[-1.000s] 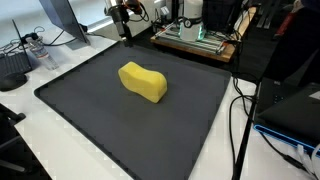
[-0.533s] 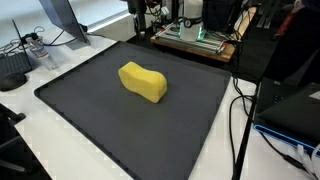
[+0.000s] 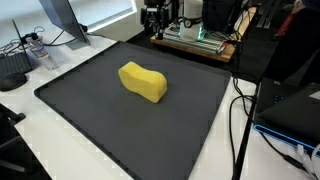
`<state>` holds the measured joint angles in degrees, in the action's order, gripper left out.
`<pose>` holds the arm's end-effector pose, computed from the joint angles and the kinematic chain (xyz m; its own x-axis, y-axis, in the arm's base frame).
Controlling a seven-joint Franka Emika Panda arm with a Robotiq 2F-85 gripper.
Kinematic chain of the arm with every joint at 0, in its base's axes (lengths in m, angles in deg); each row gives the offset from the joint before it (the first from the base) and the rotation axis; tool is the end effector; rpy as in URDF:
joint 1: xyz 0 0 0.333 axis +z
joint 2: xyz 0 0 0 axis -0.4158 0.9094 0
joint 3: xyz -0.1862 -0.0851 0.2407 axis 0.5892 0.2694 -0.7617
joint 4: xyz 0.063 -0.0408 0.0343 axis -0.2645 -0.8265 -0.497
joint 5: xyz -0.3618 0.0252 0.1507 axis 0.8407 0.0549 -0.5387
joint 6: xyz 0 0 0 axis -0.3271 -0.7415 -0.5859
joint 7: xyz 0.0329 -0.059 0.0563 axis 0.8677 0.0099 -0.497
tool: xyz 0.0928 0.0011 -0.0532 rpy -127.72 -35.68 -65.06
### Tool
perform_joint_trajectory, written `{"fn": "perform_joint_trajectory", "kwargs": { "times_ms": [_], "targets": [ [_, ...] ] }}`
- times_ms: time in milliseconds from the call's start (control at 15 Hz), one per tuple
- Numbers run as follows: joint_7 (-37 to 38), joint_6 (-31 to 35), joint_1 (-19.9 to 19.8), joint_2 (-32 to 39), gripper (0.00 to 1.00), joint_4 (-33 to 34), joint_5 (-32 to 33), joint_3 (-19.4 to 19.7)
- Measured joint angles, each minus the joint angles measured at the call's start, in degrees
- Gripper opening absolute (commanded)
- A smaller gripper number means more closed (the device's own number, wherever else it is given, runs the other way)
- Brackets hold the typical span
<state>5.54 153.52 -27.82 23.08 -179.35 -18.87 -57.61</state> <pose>0.4149 0.0216 0.3482 0.9153 -0.2838 0.2858 -0.2523 -0.9571 -0.1424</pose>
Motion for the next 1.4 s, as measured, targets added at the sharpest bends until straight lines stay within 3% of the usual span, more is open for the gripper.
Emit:
{"fn": "perform_joint_trajectory", "kwargs": {
  "times_ms": [200, 867, 1400],
  "targets": [
    [2.5, -3.4, 0.9, -0.4, 1.0, 2.5, 5.9, -2.9],
    [2.3, -5.6, 4.8, 1.5, 1.0, 6.2, 8.2, -4.8],
    [5.6, -17.5, 10.3, 11.7, 1.0, 19.7, 17.2, -9.6]
  ]
}}
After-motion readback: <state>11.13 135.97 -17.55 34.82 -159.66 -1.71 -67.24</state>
